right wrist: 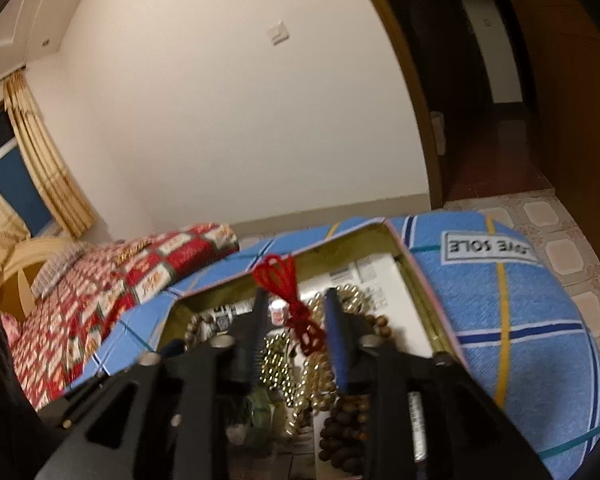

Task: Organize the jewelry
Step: 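Carry both bracelets into the pink tin and open both tools to release them, then move both open tools from the tin toward the pink bangle on the cloth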

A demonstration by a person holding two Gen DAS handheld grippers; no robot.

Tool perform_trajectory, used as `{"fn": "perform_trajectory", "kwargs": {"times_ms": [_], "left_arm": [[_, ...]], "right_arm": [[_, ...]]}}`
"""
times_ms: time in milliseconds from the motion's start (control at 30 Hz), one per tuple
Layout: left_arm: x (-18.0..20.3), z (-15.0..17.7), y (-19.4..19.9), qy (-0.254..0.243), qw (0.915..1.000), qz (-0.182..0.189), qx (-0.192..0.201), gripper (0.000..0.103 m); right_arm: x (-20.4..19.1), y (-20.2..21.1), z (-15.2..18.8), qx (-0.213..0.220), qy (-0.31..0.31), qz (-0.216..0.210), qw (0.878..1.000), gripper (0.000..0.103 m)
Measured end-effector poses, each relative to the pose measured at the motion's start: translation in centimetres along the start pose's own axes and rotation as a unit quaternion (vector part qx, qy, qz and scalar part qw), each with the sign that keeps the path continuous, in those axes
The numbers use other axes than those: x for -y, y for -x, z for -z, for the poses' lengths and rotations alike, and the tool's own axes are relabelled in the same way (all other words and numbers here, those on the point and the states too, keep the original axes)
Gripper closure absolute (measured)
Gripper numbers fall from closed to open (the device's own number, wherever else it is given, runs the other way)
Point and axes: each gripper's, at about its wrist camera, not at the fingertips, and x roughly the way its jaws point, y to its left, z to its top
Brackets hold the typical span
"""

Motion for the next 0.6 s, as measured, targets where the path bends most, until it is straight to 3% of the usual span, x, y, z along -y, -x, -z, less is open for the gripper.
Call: {"fn": "perform_trajectory", "kwargs": {"times_ms": [67,167,600], "left_arm": [[0.1,0.0,0.7,0.001,0.9998,-0.002,0.02,0.032],[0.0,-0.1,1.3,0.006,0.9992,0.006,0.039,0.03],[-2.1,1.5,4.3,0.037,0.9963,-0.02,0.075,0.03]], "right_arm": [[0.2,0.7,-0.2,0.019,-0.007,0.004,1.0,0.047],[0.4,1.4,-0.4,0.043,-0.015,0.02,0.999,0.035],[-0.4,2.1,0.5,0.089,0.011,0.098,0.991,0.028]]}}
